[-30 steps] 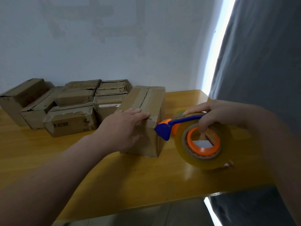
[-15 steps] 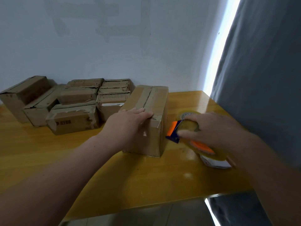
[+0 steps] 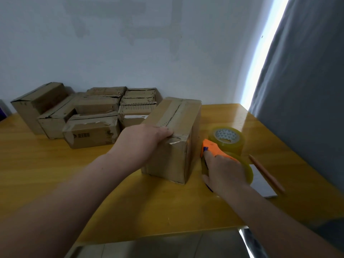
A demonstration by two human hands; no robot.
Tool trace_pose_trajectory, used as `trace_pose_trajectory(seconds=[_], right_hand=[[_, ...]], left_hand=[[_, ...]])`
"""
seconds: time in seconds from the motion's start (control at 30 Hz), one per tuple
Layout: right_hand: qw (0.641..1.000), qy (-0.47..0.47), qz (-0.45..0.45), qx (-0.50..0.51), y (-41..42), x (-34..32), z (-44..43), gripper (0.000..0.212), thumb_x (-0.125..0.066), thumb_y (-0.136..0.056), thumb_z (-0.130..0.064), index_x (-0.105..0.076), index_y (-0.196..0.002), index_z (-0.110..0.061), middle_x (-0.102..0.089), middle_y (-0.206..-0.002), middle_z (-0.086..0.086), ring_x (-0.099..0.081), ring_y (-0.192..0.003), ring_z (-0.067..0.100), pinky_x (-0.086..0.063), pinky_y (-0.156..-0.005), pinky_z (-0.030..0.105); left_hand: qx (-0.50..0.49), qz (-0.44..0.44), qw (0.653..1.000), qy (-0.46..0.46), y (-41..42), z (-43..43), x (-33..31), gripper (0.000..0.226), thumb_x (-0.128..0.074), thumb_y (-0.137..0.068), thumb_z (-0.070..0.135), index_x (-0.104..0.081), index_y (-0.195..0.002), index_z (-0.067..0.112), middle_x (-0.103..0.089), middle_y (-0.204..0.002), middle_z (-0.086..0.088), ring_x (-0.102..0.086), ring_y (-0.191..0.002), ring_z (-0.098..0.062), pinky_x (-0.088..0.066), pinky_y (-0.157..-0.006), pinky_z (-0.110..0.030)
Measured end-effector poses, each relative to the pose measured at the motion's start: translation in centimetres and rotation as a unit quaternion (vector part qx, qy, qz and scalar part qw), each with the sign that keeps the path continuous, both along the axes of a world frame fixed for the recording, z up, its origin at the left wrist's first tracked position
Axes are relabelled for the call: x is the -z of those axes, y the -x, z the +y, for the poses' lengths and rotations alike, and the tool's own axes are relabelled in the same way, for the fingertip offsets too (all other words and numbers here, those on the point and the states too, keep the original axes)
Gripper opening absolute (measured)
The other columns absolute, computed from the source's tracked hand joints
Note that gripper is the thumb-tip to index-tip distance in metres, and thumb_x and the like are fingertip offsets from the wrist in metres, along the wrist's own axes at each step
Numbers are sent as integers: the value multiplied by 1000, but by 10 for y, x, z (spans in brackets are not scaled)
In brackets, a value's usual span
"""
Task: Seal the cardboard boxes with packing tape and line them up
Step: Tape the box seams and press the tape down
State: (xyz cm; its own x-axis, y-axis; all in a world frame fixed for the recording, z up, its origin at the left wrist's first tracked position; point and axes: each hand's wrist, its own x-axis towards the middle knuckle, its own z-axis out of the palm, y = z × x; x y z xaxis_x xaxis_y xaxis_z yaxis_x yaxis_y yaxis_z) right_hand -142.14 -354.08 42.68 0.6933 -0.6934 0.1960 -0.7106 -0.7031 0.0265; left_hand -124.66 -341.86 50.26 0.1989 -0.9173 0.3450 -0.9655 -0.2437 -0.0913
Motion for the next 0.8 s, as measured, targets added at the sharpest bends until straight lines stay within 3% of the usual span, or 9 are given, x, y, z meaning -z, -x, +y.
trace_pose_trajectory(seconds=[0.13, 0.23, 0.3, 0.4, 0.5, 0.57, 0.7, 0.8], right_hand=[[999, 16, -50, -12, 3, -19, -4, 36, -54, -89, -52, -55, -112, -23, -51, -94, -4, -54, -91, 17, -38, -64, 26], [970, 90, -210, -83, 5, -36, -1, 24, -65, -86, -34, -68, -101, -15, -64, -91, 1, -62, -82, 20, -42, -61, 23], [950, 116, -267, -117, 4, -36, 5, 24, -69, -84, -21, -71, -105, -10, -70, -95, 6, -67, -83, 23, -48, -64, 24], [944, 117, -273, -145, 1, -19, 22, 42, -67, -83, -17, -62, -123, -6, -68, -113, 10, -67, -99, 23, -49, -79, 23], [954, 92, -250, -137, -3, 4, 42, 68, -74, -79, -21, -46, -138, -3, -56, -135, 12, -61, -112, 23, -45, -78, 19], [962, 103, -223, -124, -8, 15, 51, 80, -74, -78, -28, -36, -142, 0, -46, -144, 16, -59, -118, 24, -49, -80, 20], [965, 148, -186, -109, -20, 34, 53, 88, -68, -81, -34, -24, -144, 7, -30, -150, 26, -49, -128, 32, -34, -99, 30], [959, 171, -190, -119, -24, 43, 43, 79, -51, -91, -38, -16, -146, 5, -20, -153, 26, -46, -130, 35, -45, -97, 36]], left_hand=[[44, 27, 998, 24, -2, 1, 4, 43, -52, -98, 28, -44, -138, 41, -51, -139, 12, -48, -127, -10, -45, -101, -35], [87, 52, 994, 46, 0, 4, 5, 39, -52, -96, 30, -52, -135, 31, -55, -136, 10, -50, -126, -11, -46, -101, -37], [138, 57, 986, 73, 3, 4, 7, 36, -61, -92, 24, -61, -128, 24, -62, -128, 4, -58, -119, -16, -51, -96, -40], [189, 57, 976, 97, 7, 2, 12, 30, -56, -91, 27, -69, -116, 15, -69, -115, -4, -66, -106, -20, -55, -88, -39], [193, 70, 974, 93, 10, 1, 7, 41, -41, -91, 34, -72, -108, 14, -72, -107, -3, -69, -99, -19, -58, -82, -37], [197, 63, 975, 87, 9, 0, 4, 36, -46, -91, 31, -73, -107, 13, -73, -105, -4, -69, -97, -19, -58, -80, -38], [201, 62, 975, 75, 8, 1, 0, 30, -55, -87, 22, -73, -108, 11, -73, -105, -5, -70, -96, -21, -58, -80, -40], [205, 68, 974, 63, 7, 3, -5, 31, -54, -86, 21, -73, -108, 11, -73, -104, -5, -70, -94, -22, -59, -77, -39]])
